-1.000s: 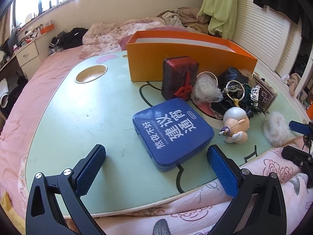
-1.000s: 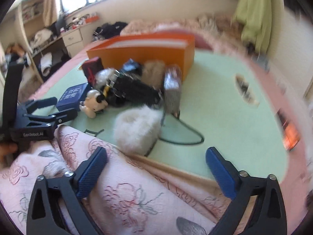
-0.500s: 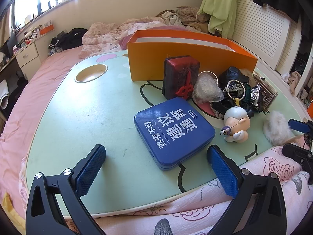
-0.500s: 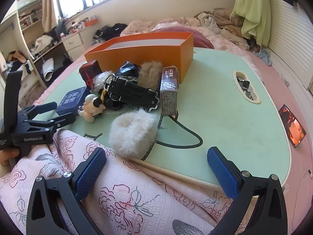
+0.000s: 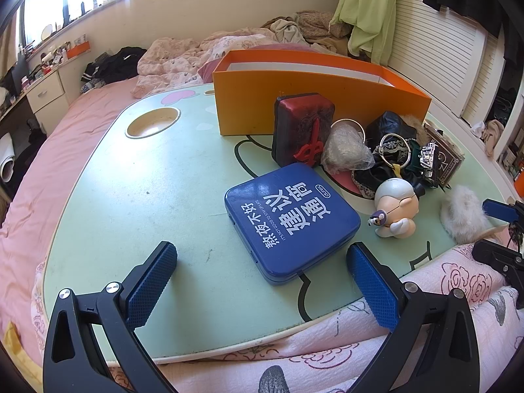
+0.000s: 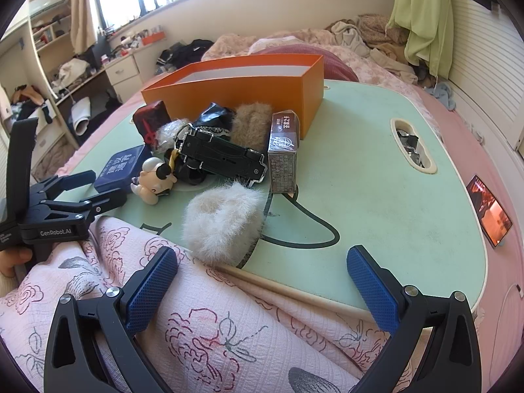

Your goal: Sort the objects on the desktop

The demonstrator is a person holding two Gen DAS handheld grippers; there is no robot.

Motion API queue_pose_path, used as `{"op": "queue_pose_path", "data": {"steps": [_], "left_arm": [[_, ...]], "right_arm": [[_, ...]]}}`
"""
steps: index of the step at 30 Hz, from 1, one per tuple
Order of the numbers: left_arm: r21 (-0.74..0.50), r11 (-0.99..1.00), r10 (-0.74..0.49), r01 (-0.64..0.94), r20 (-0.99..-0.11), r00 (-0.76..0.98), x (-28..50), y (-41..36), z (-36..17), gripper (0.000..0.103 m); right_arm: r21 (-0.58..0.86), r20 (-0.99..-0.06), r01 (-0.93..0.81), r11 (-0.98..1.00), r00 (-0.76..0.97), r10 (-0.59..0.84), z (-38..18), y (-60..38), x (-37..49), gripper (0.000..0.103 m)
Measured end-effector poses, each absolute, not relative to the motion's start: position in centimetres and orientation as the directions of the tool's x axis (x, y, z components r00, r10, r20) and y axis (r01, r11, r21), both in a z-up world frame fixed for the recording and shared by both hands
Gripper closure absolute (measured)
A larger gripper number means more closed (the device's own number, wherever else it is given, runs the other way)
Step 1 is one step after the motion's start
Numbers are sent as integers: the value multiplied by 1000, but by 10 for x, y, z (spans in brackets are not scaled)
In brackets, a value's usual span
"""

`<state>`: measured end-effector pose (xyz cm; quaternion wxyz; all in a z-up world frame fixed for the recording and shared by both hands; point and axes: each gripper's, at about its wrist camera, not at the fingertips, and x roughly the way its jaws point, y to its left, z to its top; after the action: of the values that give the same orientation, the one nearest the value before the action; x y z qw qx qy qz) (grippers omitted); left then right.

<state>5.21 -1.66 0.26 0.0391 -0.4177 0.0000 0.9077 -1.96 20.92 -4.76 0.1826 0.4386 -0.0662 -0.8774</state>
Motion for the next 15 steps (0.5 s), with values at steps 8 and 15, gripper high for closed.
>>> {"op": "queue_pose_path", "data": {"steps": [8, 15], "left_arm": [[-33, -997, 72, -71, -758, -648, 52, -17, 3, 0], [-33, -997, 71, -72, -758, -648, 52, -17, 2, 0]], "right_arm": [[96, -749, 312, -945, -603, -275, -48, 208, -19, 0], [97, -749, 312, -945, -602, -276, -48, 209, -19, 0]]}}
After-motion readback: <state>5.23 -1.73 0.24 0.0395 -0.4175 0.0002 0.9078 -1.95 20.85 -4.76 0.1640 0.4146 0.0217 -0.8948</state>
